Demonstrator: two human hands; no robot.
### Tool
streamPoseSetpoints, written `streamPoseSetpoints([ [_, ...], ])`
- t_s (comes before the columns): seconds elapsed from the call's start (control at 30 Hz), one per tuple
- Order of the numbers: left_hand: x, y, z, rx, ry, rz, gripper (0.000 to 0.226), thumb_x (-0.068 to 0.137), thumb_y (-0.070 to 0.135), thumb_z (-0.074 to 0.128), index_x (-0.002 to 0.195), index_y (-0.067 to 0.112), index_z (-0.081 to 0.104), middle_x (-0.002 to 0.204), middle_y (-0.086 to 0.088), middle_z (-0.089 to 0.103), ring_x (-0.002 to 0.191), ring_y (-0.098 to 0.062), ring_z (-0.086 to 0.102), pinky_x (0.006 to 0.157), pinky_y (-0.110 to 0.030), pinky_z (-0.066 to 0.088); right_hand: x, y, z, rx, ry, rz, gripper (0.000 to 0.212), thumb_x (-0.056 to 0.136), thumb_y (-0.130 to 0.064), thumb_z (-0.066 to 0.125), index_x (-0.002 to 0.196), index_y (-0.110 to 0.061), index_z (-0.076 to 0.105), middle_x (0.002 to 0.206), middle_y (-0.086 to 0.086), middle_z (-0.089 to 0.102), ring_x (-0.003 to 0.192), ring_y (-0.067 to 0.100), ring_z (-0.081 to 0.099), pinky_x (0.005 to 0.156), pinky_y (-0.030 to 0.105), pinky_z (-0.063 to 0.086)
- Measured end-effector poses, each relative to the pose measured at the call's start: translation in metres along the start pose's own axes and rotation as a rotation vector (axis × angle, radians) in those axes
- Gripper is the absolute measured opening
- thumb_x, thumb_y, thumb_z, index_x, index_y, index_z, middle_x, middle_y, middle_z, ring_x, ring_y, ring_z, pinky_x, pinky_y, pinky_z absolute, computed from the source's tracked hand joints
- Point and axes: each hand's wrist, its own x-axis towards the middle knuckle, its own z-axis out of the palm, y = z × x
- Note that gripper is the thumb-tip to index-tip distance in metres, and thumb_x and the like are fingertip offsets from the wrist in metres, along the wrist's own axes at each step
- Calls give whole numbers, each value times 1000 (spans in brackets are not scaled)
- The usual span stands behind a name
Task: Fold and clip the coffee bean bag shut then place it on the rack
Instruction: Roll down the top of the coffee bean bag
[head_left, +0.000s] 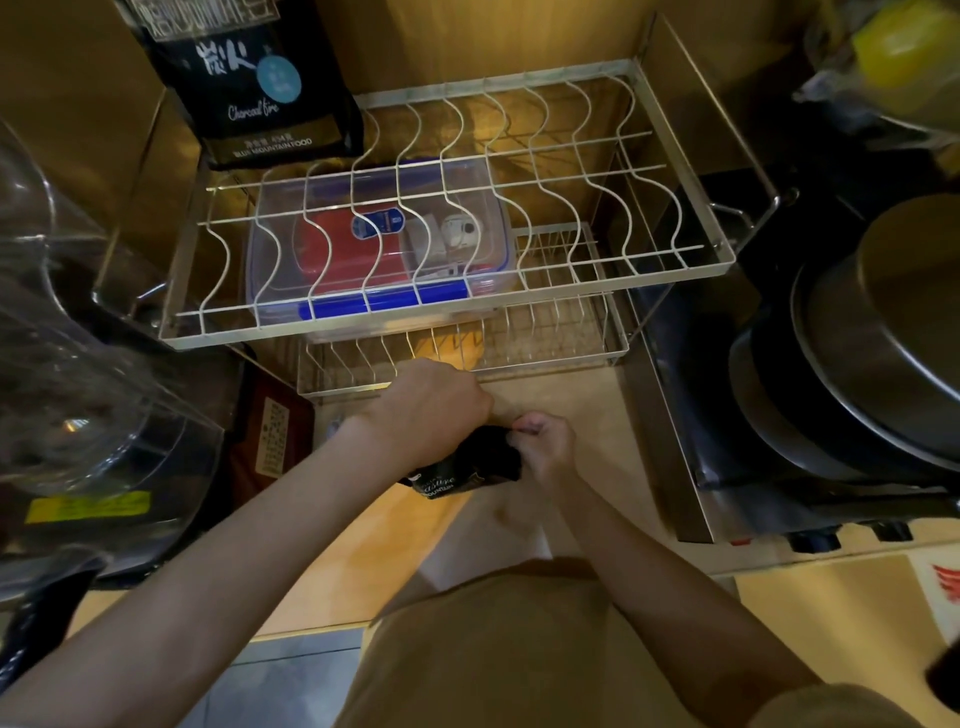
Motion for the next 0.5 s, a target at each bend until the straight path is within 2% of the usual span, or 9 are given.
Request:
streamPoseSetpoints([
  [0.1, 2, -4, -7, -60, 22, 5, 18, 89, 25, 49, 103, 15, 57, 93, -8, 64, 86, -29, 62, 60, -33, 40, 3, 2, -5, -21, 9, 6, 26, 69, 12, 59, 62, -13, 60, 67, 8, 61, 70, 21, 55, 66, 30, 46],
  [0.17, 1, -6, -13, -97, -29, 13, 28, 80, 39, 60, 103, 22, 59, 83, -4, 60, 85, -27, 62, 58, -31, 37, 7, 1, -7, -27, 6, 3, 26, 70, 14, 57, 64, -11, 59, 75, 13, 61, 74, 22, 55, 72, 36, 46],
  [0.2, 1, -4, -15, -79, -66, 16, 29, 77, 40, 64, 100, 22, 61, 80, -4, 56, 84, -27, 62, 57, -31, 38, 7, 1, -7, -24, 4, 8, 28, 70, 15, 55, 64, -11, 59, 78, 13, 61, 75, 23, 55, 73, 36, 46],
  [0.27, 2, 0, -15, -49, -89, 14, 20, 80, 26, 63, 97, 16, 61, 85, -7, 60, 84, -30, 63, 58, -33, 44, 8, 2, -5, 13, -13, 10, 27, 71, 19, 51, 75, -4, 64, 84, 14, 62, 78, 22, 57, 75, 31, 47],
  [0.33, 5, 3, -14, -56, -32, -6, 10, 84, 11, 56, 93, 10, 60, 90, -10, 64, 84, -32, 64, 58, -34, 44, 8, 3, -7, 35, -24, 5, 29, 71, 22, 47, 92, 9, 63, 87, 12, 61, 79, 21, 58, 73, 21, 47],
  [0.37, 5, 1, -13, -51, 10, -14, 8, 84, 9, 55, 91, 9, 60, 86, -9, 64, 83, -31, 64, 57, -33, 41, 9, 4, -8, 23, -26, 4, 30, 72, 22, 48, 97, 12, 61, 87, 9, 61, 82, 20, 57, 73, 19, 46],
  [0.43, 4, -3, -11, -52, 62, -27, 7, 84, 11, 56, 88, 8, 61, 72, -6, 53, 77, -29, 62, 58, -33, 38, 8, 10, -11, -1, -54, 20, 29, 75, 19, 51, 103, 13, 58, 87, 10, 59, 86, 22, 54, 71, 19, 43],
  [0.5, 0, -7, -6, -73, 94, -31, 10, 86, 10, 52, 86, 7, 61, 69, -3, 43, 68, -25, 51, 58, -32, 37, 3, 15, -11, 24, -120, 76, 22, 81, 12, 53, 102, 10, 59, 84, 10, 59, 77, 21, 57, 63, 19, 45],
])
